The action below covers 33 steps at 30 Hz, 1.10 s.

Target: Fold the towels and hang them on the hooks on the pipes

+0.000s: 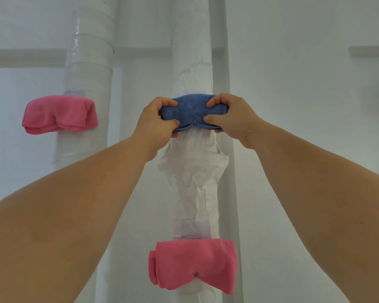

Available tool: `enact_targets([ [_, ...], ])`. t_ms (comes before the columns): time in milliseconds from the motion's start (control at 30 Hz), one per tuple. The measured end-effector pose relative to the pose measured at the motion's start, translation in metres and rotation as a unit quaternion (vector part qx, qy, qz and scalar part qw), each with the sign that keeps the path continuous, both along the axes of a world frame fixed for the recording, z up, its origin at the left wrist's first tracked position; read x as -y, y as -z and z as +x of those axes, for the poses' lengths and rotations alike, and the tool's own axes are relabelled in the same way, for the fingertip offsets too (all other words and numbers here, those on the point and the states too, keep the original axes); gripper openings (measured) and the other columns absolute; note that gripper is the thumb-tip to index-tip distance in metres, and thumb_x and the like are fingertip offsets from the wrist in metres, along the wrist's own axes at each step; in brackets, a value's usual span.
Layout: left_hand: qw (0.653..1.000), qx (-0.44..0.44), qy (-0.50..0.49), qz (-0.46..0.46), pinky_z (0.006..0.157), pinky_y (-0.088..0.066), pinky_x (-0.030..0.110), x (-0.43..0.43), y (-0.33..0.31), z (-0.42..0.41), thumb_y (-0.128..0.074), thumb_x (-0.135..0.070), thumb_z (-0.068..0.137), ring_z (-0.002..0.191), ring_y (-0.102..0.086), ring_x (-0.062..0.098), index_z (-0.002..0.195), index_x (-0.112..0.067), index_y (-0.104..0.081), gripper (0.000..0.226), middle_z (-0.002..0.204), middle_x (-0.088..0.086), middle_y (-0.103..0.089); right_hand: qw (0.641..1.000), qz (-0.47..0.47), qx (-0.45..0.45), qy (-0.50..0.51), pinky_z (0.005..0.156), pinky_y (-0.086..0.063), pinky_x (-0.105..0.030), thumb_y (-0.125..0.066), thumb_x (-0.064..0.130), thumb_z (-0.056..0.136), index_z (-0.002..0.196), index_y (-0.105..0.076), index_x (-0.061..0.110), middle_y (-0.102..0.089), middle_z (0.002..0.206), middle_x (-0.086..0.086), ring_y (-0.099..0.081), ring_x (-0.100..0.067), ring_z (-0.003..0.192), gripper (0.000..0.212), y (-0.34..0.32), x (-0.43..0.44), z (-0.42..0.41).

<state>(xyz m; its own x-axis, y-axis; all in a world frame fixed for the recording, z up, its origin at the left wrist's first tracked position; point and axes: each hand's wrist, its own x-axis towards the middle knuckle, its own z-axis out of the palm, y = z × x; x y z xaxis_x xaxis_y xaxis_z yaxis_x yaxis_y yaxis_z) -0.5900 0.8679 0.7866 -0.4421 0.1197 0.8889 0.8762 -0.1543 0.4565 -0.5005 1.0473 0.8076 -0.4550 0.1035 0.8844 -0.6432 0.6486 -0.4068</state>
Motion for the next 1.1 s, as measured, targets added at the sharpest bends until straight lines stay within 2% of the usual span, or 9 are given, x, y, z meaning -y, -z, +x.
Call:
enact_targets([
  [100, 0.985, -0.072, -0.152, -0.027, 0.088, -0.057, 0.034, 0.002, -0.005, 0.0, -0.069, -0.021, 0.089, 0.105, -0.063, 0.023, 0.112, -0.031, -0.065, 0.025, 0.118, -0.003, -0.056, 0.997, 0.003, -0.03, 0.073, 0.072, -0.056, -0.021, -0.063, 0.031, 0.096, 0.093, -0.068, 0.017, -0.066, 0.1, -0.001, -0.062, -0.013, 0.088, 0.015, -0.005, 0.003, -0.004],
  [167, 0.943, -0.153, -0.29, -0.053, 0.094, -0.045, 0.028, 0.003, -0.007, 0.002, -0.072, -0.037, 0.089, 0.115, -0.057, 0.022, 0.114, -0.027, -0.067, 0.027, 0.131, 0.001, -0.051, 0.974, 0.078, -0.084, 0.196, 0.089, -0.053, -0.025, -0.064, 0.035, 0.093, 0.087, -0.069, 0.021, -0.061, 0.118, -0.005, -0.059, -0.016, 0.105, 0.016, -0.006, 0.002, -0.009],
  [267, 0.873, -0.248, -0.412, -0.088, 0.099, -0.043, 0.042, 0.002, -0.01, 0.006, -0.073, -0.031, 0.089, 0.126, -0.052, 0.03, 0.12, -0.021, -0.066, 0.033, 0.143, 0.005, -0.051, 0.887, 0.224, -0.136, 0.381, 0.105, -0.042, -0.036, -0.07, 0.034, 0.089, 0.099, -0.067, 0.019, -0.046, 0.147, -0.001, -0.043, -0.022, 0.134, 0.018, -0.004, 0.004, -0.002],
  [333, 0.835, -0.311, -0.439, -0.113, 0.096, -0.042, 0.049, -0.001, -0.009, 0.004, -0.066, -0.023, 0.092, 0.12, -0.057, 0.036, 0.126, -0.02, -0.066, 0.035, 0.13, 0.007, -0.064, 0.877, 0.267, -0.164, 0.365, 0.104, -0.044, -0.039, -0.068, 0.027, 0.089, 0.117, -0.063, 0.017, -0.056, 0.138, -0.001, -0.05, -0.024, 0.127, 0.03, -0.003, 0.008, 0.004],
  [400, 0.817, -0.325, -0.458, -0.131, 0.104, -0.039, 0.054, -0.003, -0.004, -0.004, -0.056, -0.022, 0.1, 0.129, -0.054, 0.04, 0.133, -0.02, -0.065, 0.035, 0.135, 0.01, -0.064, 0.862, 0.308, -0.166, 0.367, 0.105, -0.043, -0.042, -0.058, 0.023, 0.096, 0.136, -0.057, 0.015, -0.059, 0.137, -0.006, -0.053, -0.03, 0.127, 0.04, 0.002, 0.007, -0.002],
  [467, 0.817, -0.291, -0.472, -0.158, 0.118, -0.026, 0.055, -0.005, 0.005, -0.01, -0.046, -0.027, 0.107, 0.145, -0.04, 0.035, 0.144, -0.022, -0.056, 0.039, 0.154, 0.008, -0.05, 0.841, 0.327, -0.136, 0.408, 0.118, -0.031, -0.046, -0.042, 0.027, 0.106, 0.152, -0.039, 0.015, -0.043, 0.157, -0.007, -0.037, -0.033, 0.145, 0.048, 0.015, 0.004, -0.016],
  [600, 0.821, -0.27, -0.473, -0.174, 0.124, -0.015, 0.051, -0.01, 0.013, -0.013, -0.039, -0.029, 0.109, 0.153, -0.027, 0.03, 0.152, -0.024, -0.044, 0.044, 0.163, 0.004, -0.035, 0.861, 0.289, -0.071, 0.411, 0.127, -0.006, -0.045, -0.023, 0.034, 0.11, 0.161, -0.004, 0.026, -0.005, 0.17, 0.005, -0.003, -0.022, 0.157, 0.055, 0.031, -0.002, -0.031],
  [900, 0.799, -0.236, -0.497, -0.241, 0.124, -0.013, 0.053, -0.004, 0.009, 0.004, -0.032, -0.03, 0.11, 0.156, -0.014, 0.028, 0.158, -0.026, -0.033, 0.048, 0.169, 0.004, -0.021, 0.823, 0.347, 0.027, 0.45, 0.125, 0.001, -0.055, -0.019, 0.043, 0.108, 0.159, 0.015, 0.027, 0.013, 0.169, 0.006, 0.01, -0.026, 0.156, 0.063, 0.021, 0.004, -0.006],
  [1100, 0.807, -0.187, -0.48, -0.289, 0.125, -0.009, 0.054, 0.008, 0.019, 0.034, -0.024, -0.051, 0.106, 0.158, -0.002, 0.024, 0.162, -0.03, -0.012, 0.061, 0.172, 0.003, 0.0, 0.789, 0.355, 0.026, 0.502, 0.123, 0.004, -0.059, -0.015, 0.059, 0.102, 0.16, 0.011, 0.022, 0.014, 0.169, 0.002, 0.014, -0.029, 0.155, 0.073, 0.027, 0.021, 0.019],
])
